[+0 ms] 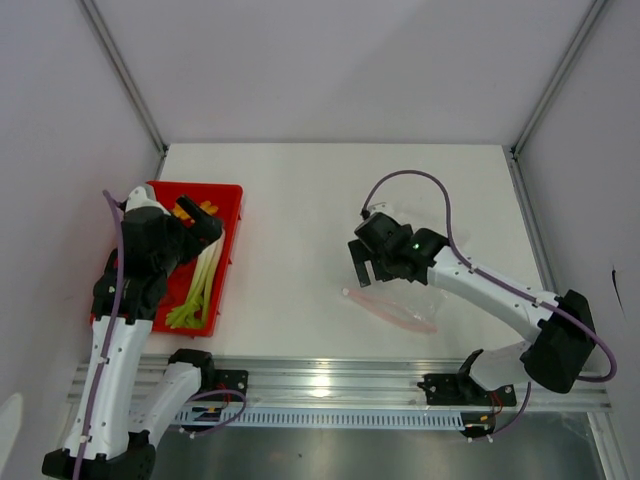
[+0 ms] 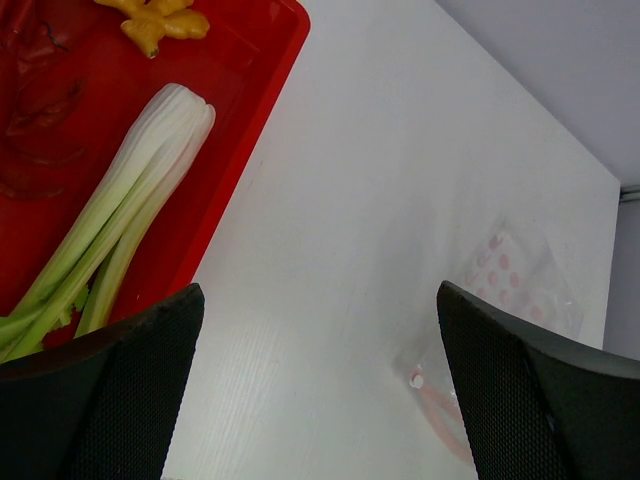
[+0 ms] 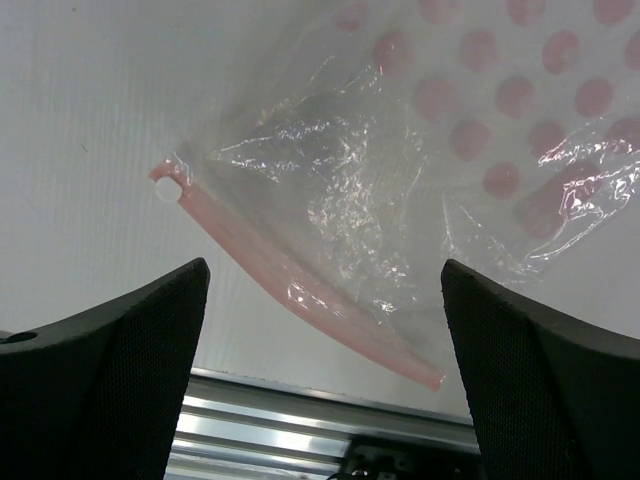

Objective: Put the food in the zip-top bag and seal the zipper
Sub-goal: Pick up the zipper food storage bag at the center of the board.

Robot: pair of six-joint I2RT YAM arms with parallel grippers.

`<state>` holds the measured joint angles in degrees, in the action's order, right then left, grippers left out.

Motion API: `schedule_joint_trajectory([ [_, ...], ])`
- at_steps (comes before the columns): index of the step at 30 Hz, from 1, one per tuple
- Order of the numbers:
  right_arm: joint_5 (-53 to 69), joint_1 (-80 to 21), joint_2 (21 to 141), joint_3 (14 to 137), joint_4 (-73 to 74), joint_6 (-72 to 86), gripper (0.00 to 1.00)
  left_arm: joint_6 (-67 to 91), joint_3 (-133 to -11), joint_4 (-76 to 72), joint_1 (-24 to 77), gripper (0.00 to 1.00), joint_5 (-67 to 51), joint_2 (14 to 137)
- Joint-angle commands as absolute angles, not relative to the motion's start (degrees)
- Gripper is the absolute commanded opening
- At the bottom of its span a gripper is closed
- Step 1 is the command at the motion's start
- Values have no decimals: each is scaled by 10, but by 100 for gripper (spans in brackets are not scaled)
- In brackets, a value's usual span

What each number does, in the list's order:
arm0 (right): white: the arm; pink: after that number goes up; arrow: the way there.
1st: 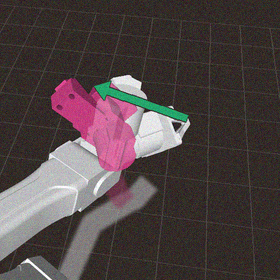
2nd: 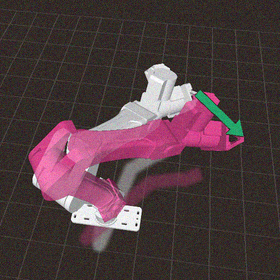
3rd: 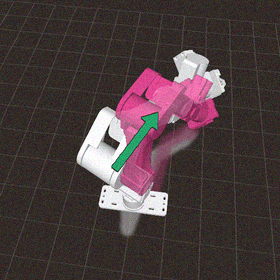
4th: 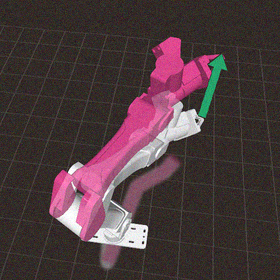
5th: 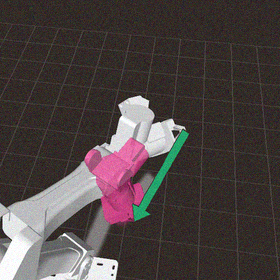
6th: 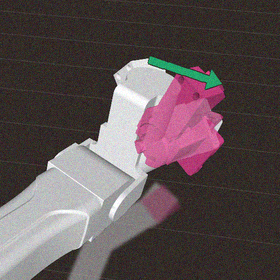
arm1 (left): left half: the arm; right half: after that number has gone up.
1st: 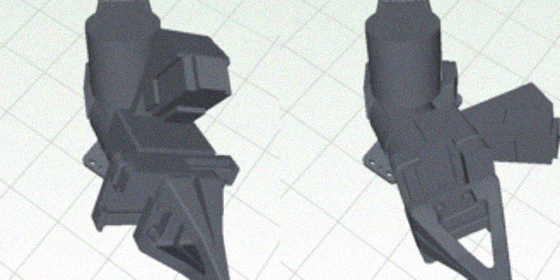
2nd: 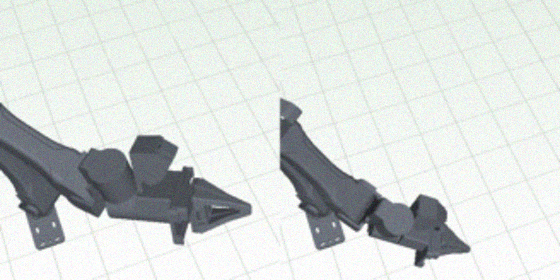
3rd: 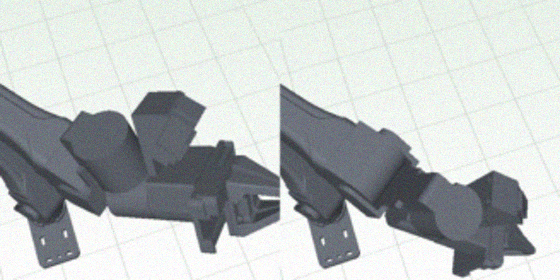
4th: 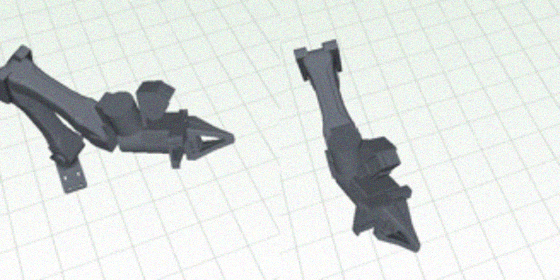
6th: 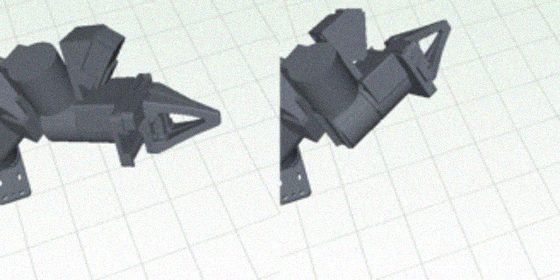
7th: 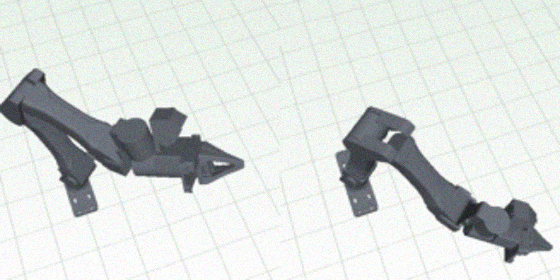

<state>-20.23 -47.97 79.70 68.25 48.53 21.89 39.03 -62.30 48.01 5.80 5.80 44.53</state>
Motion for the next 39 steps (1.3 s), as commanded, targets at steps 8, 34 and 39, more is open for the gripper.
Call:
schedule_joint_trajectory([
  [8, -274, -579, 827, 642, 535, 188, 98, 393, -574, 406, 46, 99, 11, 418],
  [34, -432, -602, 967, 629, 525, 207, 55, 381, -560, 388, 40, 99, -4, 401],
  [39, -423, -589, 968, 641, 498, 181, 43, 370, -591, 409, 37, 100, 39, 425],
])
